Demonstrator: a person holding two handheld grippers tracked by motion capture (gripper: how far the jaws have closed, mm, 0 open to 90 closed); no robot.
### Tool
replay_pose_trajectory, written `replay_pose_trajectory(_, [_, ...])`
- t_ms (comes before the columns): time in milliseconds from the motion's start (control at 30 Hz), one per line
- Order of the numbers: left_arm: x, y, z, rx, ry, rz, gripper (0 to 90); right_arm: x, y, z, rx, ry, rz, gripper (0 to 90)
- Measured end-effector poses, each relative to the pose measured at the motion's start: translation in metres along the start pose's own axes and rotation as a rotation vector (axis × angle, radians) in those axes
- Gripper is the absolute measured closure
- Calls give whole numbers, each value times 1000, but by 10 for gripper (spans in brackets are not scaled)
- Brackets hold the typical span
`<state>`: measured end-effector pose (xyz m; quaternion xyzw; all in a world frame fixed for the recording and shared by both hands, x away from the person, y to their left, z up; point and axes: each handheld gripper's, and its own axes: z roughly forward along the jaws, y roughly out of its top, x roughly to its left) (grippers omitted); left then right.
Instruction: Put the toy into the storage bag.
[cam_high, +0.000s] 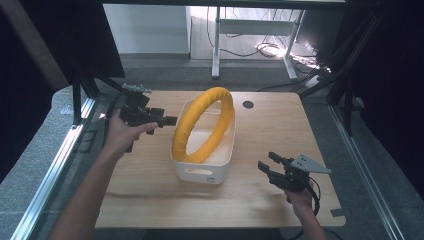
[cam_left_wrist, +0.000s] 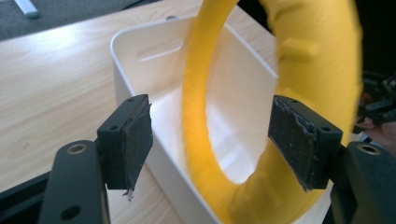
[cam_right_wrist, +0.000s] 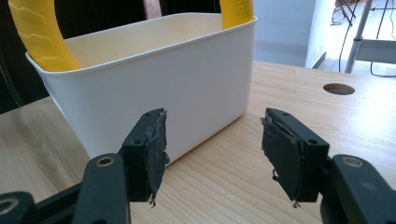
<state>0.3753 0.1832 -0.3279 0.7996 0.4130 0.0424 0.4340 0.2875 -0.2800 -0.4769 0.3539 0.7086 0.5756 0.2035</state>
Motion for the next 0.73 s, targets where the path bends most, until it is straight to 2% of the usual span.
replay_pose_trajectory(167, [8, -17, 8, 22, 13, -2, 306, -1, -2, 1, 8, -2, 1, 405])
replay_pose_trajectory(367, [19, -33, 16, 42, 25, -28, 305, -3, -3, 1, 10, -7, 2, 405])
replay_pose_trajectory(500, [22, -36, 15, 42, 32, -39, 306, -4, -3, 0, 9, -9, 7, 405])
replay_pose_trajectory(733, [22, -36, 16, 42, 33, -30, 304, -4, -3, 1, 14, -10, 6, 405])
